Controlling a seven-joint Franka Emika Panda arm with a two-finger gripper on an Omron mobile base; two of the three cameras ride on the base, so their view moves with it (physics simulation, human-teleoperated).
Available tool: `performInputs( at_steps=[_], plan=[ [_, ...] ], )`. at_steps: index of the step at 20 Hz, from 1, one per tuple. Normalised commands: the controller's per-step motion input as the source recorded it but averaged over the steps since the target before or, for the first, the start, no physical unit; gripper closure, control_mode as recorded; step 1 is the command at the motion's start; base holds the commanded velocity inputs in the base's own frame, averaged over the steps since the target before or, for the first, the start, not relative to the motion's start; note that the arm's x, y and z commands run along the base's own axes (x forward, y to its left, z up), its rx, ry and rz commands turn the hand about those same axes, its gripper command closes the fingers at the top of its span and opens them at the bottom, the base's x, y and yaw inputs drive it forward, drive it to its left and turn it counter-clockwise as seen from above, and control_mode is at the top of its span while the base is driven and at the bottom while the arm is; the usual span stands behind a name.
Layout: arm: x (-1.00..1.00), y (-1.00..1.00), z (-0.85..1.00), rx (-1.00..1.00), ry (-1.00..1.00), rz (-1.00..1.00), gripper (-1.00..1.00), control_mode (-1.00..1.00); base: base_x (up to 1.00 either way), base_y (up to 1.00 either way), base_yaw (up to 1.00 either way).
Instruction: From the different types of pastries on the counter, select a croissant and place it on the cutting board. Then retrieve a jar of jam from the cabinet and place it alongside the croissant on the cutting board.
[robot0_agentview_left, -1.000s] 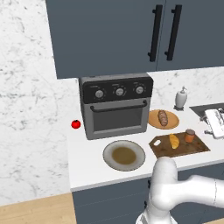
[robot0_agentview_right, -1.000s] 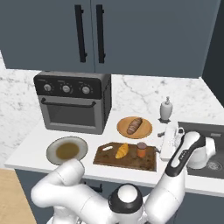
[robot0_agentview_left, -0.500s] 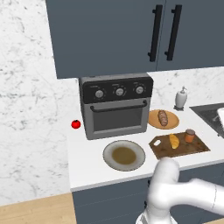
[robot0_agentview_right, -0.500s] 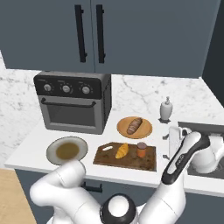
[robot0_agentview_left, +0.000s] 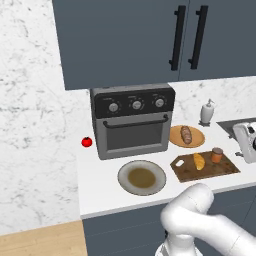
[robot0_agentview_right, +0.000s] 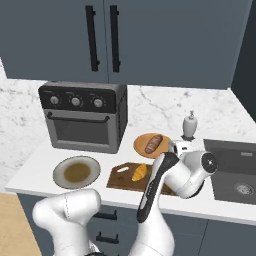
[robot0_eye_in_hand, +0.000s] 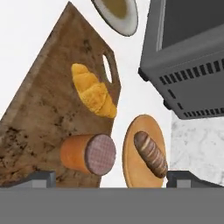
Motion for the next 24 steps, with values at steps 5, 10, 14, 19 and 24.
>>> performInputs(
  at_steps=[5,10,14,19,24],
  plan=[
    [0.0,-0.56,0.49,-0.35,-0.04,-0.07,-1.0,-1.0,0.0,0.0,0.0],
    [-0.27,-0.87,0.72,-0.26,0.34,-0.08,-1.0,-1.0,0.0,0.0,0.0],
    [-0.71,-0.72,0.59,-0.13,0.4,-0.06,-1.0,-1.0,0.0,0.0,0.0],
    [-1.0,-0.23,0.03,-0.01,-0.04,-0.11,-1.0,-1.0,0.0,0.0,0.0],
    [-1.0,-0.21,0.0,-0.01,-0.16,-0.15,-1.0,-1.0,0.0,0.0,0.0]
  ],
)
